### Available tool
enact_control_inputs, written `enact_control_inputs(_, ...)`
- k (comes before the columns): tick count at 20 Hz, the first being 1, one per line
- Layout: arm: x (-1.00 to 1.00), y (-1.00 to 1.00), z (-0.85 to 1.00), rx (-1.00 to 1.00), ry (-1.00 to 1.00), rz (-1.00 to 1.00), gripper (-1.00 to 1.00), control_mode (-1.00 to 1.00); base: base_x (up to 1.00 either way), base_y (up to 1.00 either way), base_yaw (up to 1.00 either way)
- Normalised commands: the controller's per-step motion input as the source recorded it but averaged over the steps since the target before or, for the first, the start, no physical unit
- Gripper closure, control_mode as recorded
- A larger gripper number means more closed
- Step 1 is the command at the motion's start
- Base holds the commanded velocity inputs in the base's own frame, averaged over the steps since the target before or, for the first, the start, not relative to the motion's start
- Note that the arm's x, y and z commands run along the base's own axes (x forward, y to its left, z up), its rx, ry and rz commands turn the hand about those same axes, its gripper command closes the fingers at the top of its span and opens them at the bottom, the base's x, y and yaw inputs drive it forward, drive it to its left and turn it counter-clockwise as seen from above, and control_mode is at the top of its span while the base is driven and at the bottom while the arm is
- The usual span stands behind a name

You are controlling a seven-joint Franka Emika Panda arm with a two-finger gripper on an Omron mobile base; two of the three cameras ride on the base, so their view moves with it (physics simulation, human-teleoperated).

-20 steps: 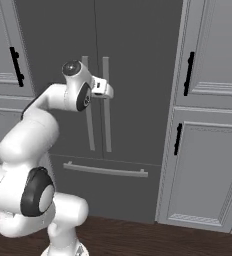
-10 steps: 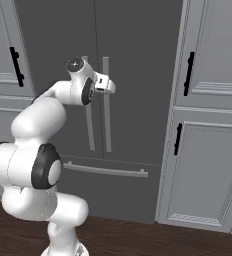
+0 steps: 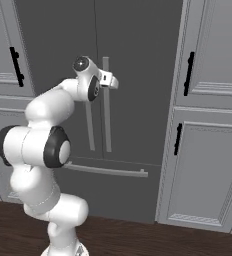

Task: Take the strawberry from the fridge and place it on top of the pancake, located on the dining counter.

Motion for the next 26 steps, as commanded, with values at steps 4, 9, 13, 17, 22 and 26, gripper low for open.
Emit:
enact_control_inputs(4, 0.41, -0.12, 0.00, 0.00, 0.00, 0.01, -1.00, -1.00, 0.00, 0.00, 0.00)
enact_control_inputs(9, 0.38, -0.06, 0.00, 0.00, -0.02, 0.02, -1.00, -1.00, 0.00, 0.00, 0.00)
enact_control_inputs(13, 0.40, 0.00, 0.00, 0.00, -0.02, 0.04, -1.00, -1.00, 0.00, 0.00, 0.00)
enact_control_inputs(17, 0.44, 0.00, 0.00, 0.00, -0.01, 0.04, -1.00, -1.00, 0.00, 0.00, 0.00)
enact_control_inputs(22, 0.40, 0.00, 0.00, 0.00, -0.03, 0.05, -1.00, -1.00, 0.00, 0.00, 0.00)
enact_control_inputs(26, 0.31, 0.00, -0.13, 0.02, -0.17, 0.03, 1.00, -1.00, 0.00, 0.00, 0.00)
